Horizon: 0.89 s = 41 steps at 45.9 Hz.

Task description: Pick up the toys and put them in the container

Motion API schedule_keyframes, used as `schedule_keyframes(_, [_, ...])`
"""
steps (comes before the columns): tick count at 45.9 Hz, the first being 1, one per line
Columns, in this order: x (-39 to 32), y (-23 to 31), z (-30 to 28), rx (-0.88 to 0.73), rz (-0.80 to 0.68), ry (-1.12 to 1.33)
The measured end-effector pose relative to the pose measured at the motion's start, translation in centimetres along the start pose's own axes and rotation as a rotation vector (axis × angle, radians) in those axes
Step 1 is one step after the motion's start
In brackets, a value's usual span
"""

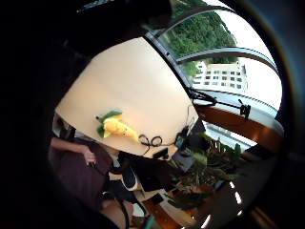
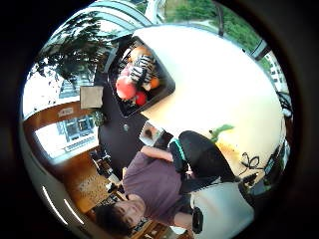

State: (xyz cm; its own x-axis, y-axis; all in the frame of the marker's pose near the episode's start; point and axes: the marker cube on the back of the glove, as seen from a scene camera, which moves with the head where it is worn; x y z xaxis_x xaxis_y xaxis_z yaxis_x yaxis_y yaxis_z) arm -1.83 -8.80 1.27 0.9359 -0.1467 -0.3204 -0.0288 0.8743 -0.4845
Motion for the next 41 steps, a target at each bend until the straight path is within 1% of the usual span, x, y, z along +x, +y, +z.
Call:
schedule_keyframes(3, [2.6,2.4,0.8,0.012,-0.079,-0.042])
schedule_keyframes(4, [3.4,3.0,1.1,0.015,-0.069,-0.052])
schedule_keyframes(7, [5.6,4.1,2.4,0.014,0.068,-0.05])
schedule_keyframes(9, [6.5,4.7,3.2,0.01,0.117,-0.057])
schedule_keyframes(14, [9.2,7.2,7.3,-0.016,0.144,-0.131])
schedule_keyframes(17, [9.9,7.6,9.3,-0.024,0.15,-0.145])
schedule_keyframes(23, [9.9,7.4,13.7,-0.057,0.155,-0.182])
schedule_keyframes(35, [7.0,7.6,21.8,-0.146,0.033,-0.238])
schedule_keyframes(41, [5.7,7.6,25.2,-0.155,0.046,-0.248])
